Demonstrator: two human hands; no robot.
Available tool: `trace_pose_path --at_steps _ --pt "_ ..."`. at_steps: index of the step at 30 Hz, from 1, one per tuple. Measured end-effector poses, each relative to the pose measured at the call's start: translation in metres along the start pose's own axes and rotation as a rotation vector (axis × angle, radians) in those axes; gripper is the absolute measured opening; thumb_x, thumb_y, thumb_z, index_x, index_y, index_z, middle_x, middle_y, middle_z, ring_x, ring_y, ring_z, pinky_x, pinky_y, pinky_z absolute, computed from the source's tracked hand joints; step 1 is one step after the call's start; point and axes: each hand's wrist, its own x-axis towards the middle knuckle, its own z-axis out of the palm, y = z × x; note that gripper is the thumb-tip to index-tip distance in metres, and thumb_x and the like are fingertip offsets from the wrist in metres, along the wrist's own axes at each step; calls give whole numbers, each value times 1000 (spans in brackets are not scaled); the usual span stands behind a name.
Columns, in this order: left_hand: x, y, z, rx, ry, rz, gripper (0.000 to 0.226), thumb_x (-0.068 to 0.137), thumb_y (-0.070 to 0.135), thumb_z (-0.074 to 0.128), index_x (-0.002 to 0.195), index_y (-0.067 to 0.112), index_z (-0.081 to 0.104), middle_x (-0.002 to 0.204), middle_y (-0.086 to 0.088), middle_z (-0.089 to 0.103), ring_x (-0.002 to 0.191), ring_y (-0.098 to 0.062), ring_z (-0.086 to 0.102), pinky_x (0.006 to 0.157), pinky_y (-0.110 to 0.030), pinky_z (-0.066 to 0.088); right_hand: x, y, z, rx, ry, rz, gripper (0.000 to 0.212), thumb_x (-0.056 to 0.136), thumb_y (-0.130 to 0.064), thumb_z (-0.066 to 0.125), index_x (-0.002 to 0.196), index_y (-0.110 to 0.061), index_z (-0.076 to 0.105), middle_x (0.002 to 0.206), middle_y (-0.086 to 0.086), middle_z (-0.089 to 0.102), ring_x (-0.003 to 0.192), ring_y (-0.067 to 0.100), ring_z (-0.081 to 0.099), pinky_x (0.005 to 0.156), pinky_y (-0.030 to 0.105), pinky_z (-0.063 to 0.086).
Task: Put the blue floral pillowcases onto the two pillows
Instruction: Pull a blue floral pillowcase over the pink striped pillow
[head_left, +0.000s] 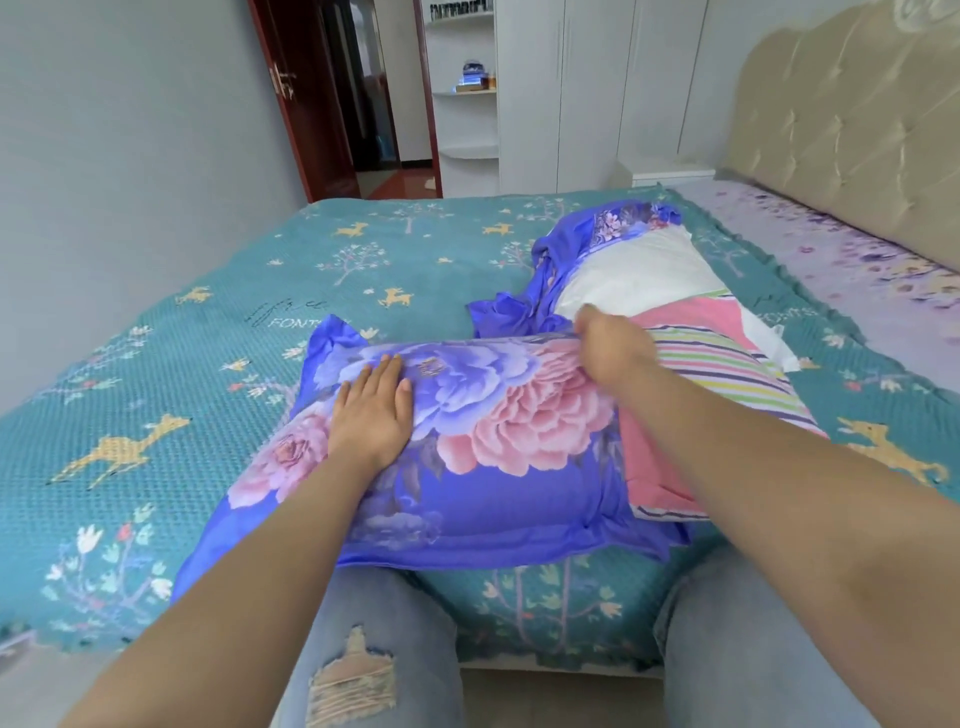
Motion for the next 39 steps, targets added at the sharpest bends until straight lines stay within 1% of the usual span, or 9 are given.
trace_pose_path --at_steps 3,11,17,22,25,29,33,36,39 --pt "11 13 7 50 -86 29 51 101 40 21 149 25 22 158 5 14 145 -17 12 118 -40 5 -5 50 8 76 7 150 31 84 -3 43 112 -13 50 106 21 62 99 36 59 84 39 45" --pt "51 47 0 107 -126 -11 51 98 48 22 144 28 30 155 1 24 143 -22 20 116 -45 12 -25 61 48 387 93 143 32 93 -22 49 123 -12 45 105 19 65 96 38 61 77 40 44" --pt "72 67 37 110 -74 -1 45 98 42 27 136 25 45 145 0 43 136 -24 33 114 -43 16 5 64 36 325 -110 172 24 83 -27 58 90 -5 59 79 11 60 77 29 60 60 28 35" --pt "60 44 62 88 72 -3 56 93 45 20 132 24 54 138 -1 52 133 -22 41 113 -42 19 70 10 34 212 -227 52 12 79 -20 56 80 -8 52 69 6 51 70 27 52 56 29 33" --pt "58 39 64 65 129 3 64 89 49 14 128 23 58 134 -1 56 130 -21 45 111 -42 22 101 -13 54 235 -242 66 11 83 -15 55 86 -5 54 85 12 57 79 27 53 63 28 35" --pt "56 41 57 80 139 23 65 86 49 14 124 22 59 130 -1 59 125 -23 49 109 -41 26 119 -7 60 184 -343 159 40 87 -23 62 117 2 55 120 17 58 107 30 56 76 29 37" --pt "88 55 37 31 -30 4 52 93 45 30 137 21 43 147 -5 39 131 -28 40 107 -41 28 118 9 60 106 -449 168 58 92 -41 55 131 1 48 135 16 51 121 29 50 93 29 37" --pt "121 78 33 -23 -189 -2 57 95 47 36 146 21 29 156 -4 20 139 -29 27 111 -43 23 109 19 68 139 -429 178 53 96 -40 46 127 2 51 133 20 52 117 31 52 88 30 38" --pt "139 103 37 87 -373 70 62 95 58 24 142 20 37 152 -4 31 138 -26 31 112 -44 20 94 30 66 224 -401 230 48 96 -35 43 124 4 53 130 21 53 115 31 53 81 27 36"
